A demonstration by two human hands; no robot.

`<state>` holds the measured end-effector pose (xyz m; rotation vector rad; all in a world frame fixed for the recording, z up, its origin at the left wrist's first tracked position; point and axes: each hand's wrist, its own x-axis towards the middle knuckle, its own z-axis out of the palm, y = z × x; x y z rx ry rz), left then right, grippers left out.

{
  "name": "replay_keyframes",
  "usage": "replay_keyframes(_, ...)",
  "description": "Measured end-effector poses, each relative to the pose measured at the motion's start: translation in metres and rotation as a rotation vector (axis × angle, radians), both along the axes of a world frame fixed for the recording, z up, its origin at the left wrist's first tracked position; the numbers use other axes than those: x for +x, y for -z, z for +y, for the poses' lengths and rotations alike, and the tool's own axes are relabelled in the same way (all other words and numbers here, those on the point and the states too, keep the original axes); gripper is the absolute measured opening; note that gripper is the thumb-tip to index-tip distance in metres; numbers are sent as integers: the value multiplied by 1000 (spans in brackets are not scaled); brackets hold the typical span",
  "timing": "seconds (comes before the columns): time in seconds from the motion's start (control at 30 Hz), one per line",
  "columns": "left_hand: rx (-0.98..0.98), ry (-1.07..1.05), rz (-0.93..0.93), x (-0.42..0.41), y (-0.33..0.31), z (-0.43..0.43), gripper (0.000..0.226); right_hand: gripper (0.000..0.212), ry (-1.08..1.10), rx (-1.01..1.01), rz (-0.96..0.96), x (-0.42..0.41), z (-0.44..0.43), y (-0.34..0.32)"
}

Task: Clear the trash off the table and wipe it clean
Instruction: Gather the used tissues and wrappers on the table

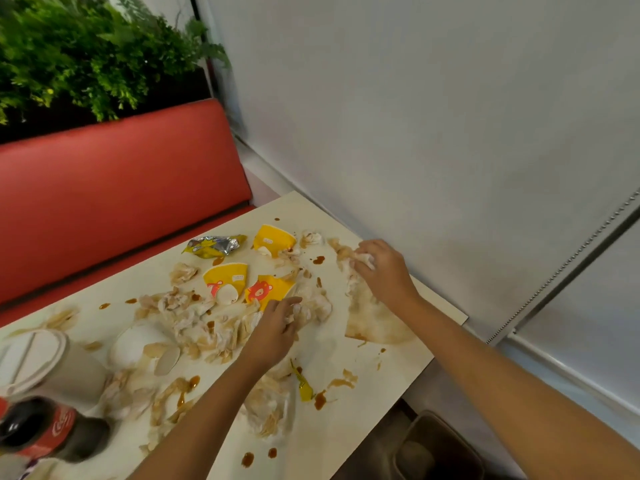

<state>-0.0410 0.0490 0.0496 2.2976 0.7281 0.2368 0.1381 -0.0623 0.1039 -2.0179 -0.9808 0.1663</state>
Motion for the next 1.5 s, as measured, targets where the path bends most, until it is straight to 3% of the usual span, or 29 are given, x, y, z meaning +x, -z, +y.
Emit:
replay_keyframes(0.13,42,37,-38,18,-17,10,41,24,138,58,163,-1,-4,-27)
replay_keyframes(0.47,-66,187,-191,66,-40,-14,38,18,380,116,151,-18,-56,-38)
replay_keyframes(0.7,-192,364,-113,88,-17,-76,37,16,495,137,173,-44,-124,-35)
replay_keyframes(1.17,-213,671,163,93,68,-194,39,20,738,-100,388,-74,-241,69)
replay_keyframes(1.5,-333,485,307,107,118,-236,44,23,838,-143,615,-61,-269,161)
